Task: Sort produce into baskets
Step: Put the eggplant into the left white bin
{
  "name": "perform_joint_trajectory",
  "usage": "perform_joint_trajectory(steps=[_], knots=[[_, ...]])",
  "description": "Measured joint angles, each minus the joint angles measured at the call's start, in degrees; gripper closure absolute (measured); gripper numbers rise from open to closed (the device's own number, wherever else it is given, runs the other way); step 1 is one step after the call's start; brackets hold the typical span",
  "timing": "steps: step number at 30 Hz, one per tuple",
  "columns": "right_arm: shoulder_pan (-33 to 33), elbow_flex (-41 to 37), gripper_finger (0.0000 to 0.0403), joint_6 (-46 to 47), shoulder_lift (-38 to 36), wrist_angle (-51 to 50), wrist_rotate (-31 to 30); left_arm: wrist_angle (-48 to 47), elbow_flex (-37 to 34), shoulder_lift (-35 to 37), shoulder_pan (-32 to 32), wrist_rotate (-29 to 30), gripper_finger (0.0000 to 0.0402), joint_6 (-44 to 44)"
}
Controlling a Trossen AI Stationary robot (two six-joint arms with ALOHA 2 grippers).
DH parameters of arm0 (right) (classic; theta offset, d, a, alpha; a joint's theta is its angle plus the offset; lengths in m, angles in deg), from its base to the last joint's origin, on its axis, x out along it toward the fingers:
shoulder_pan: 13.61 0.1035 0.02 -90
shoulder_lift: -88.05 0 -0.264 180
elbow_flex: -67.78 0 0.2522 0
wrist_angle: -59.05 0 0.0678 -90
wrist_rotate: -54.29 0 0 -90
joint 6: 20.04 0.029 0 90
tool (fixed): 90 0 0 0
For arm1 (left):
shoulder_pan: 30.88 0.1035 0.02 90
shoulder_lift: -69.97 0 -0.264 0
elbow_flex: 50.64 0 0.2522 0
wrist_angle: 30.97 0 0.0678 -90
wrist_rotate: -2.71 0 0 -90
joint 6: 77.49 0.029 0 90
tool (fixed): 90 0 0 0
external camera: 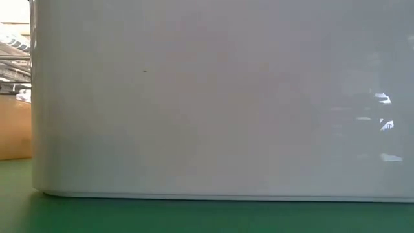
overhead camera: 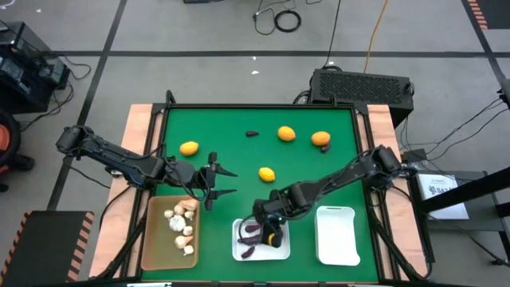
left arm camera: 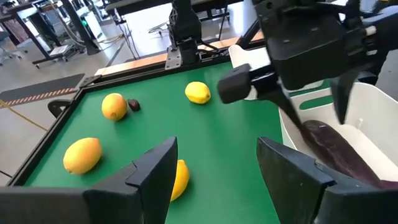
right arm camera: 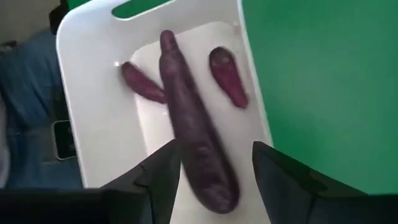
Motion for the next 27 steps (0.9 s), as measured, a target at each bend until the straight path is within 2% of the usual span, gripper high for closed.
perform_joint_trajectory(steps=[5, 10, 15, 20, 27], knots=[[-3.3, 0.0, 0.0225, -4.2, -1.9, -5.2, -0.1, -0.4, 0.0, 0.0, 0.0, 0.0, 0.0174, -0.3], [-8.7, 0.0, 0.0239, -4.3, -4.2, -17.1, -1.0, -0.7, 0.0, 0.0, 0.0, 0.0, 0.0174, -0.3], [-15.1, 0.0, 0.0253, -1.6, -5.8, -30.9, -5.9, -1.3, 0.0, 0.0, 0.0, 0.0, 0.0174, -0.4], [-21.6, -2.7, 0.0261, -2.5, -5.8, -43.0, -15.2, -1.3, 0.0, 0.0, 0.0, 0.0, 0.0174, -0.4], [-33.7, -13.9, 0.0248, -9.8, -8.2, -37.8, -13.8, -1.6, 0.0, 0.0, 0.0, 0.0, 0.0174, -1.8]])
